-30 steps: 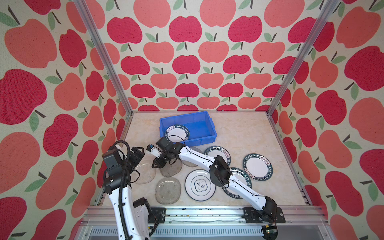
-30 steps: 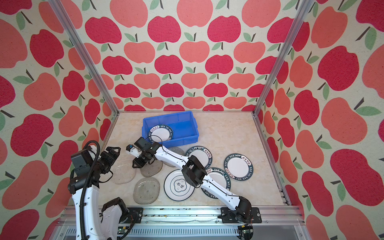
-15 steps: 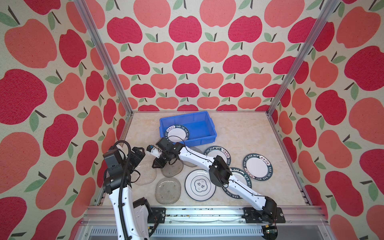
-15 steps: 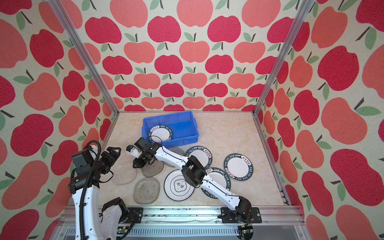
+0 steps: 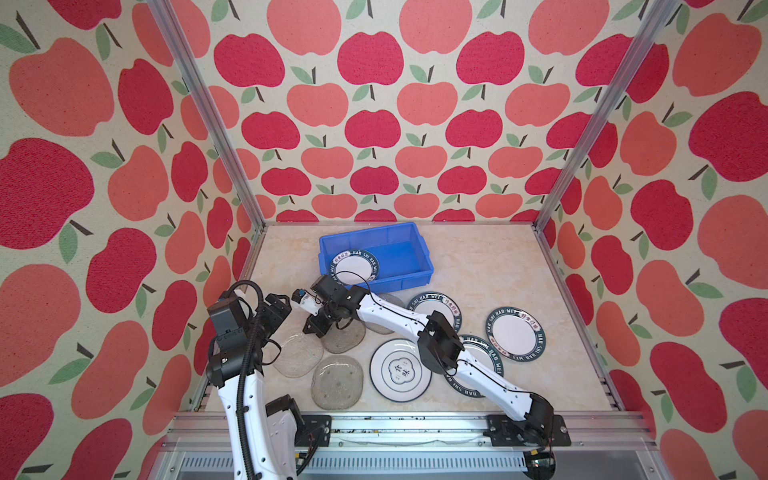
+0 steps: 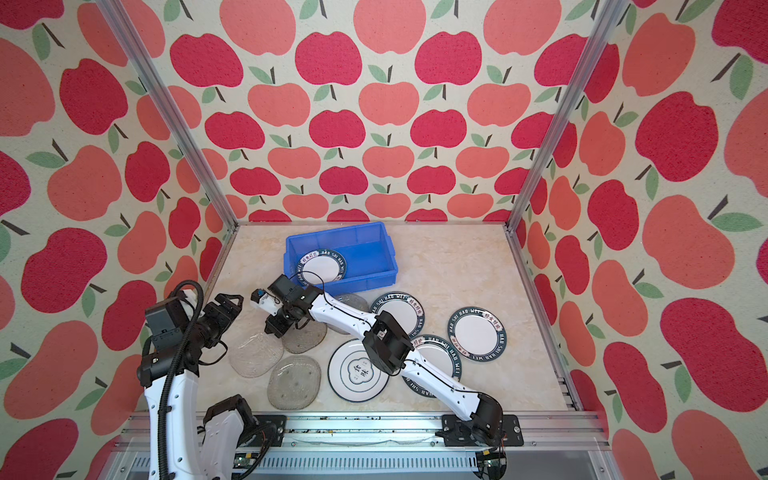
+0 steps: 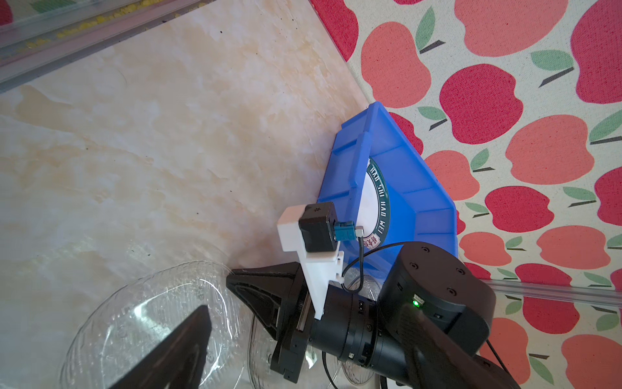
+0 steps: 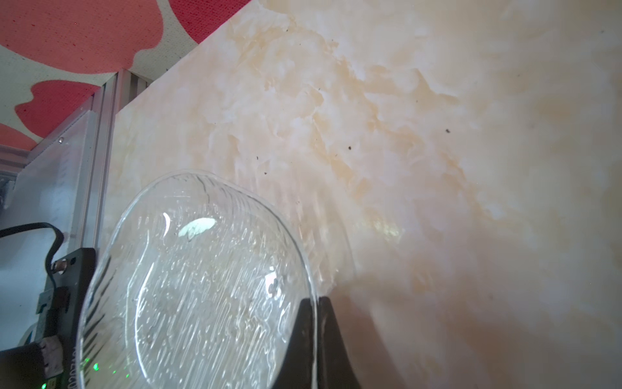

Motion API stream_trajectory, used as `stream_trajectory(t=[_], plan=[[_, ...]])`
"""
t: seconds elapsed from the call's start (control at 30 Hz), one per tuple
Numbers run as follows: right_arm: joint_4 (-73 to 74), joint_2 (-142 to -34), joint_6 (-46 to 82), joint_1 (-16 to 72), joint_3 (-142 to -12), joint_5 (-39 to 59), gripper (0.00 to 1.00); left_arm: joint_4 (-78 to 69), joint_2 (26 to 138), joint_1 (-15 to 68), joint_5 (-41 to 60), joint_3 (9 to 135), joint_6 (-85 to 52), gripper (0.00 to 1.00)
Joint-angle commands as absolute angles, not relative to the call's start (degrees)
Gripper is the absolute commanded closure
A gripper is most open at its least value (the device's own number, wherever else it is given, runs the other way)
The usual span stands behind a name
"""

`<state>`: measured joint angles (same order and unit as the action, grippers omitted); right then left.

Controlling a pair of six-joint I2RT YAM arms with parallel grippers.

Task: Place the plates into the plastic bin on the countertop
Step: 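Grip the clear glass plate's edge with the right gripper and lift it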

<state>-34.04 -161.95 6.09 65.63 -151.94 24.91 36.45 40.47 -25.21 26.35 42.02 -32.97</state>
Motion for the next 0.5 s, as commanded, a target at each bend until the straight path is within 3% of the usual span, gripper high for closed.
stream_trajectory(t=[0.0,0.47], plan=[[-32.55,-160.11,5.89,65.68,-152.25,22.78,1.00,37.02,41.02,-24.71,25.35,45.45,-31.22,0.10],[-23.25,-158.81,17.36,60.75,-154.53,24.83,1.00,36.33,44.43,-24.77,24.91,50.07,-30.94,0.10]])
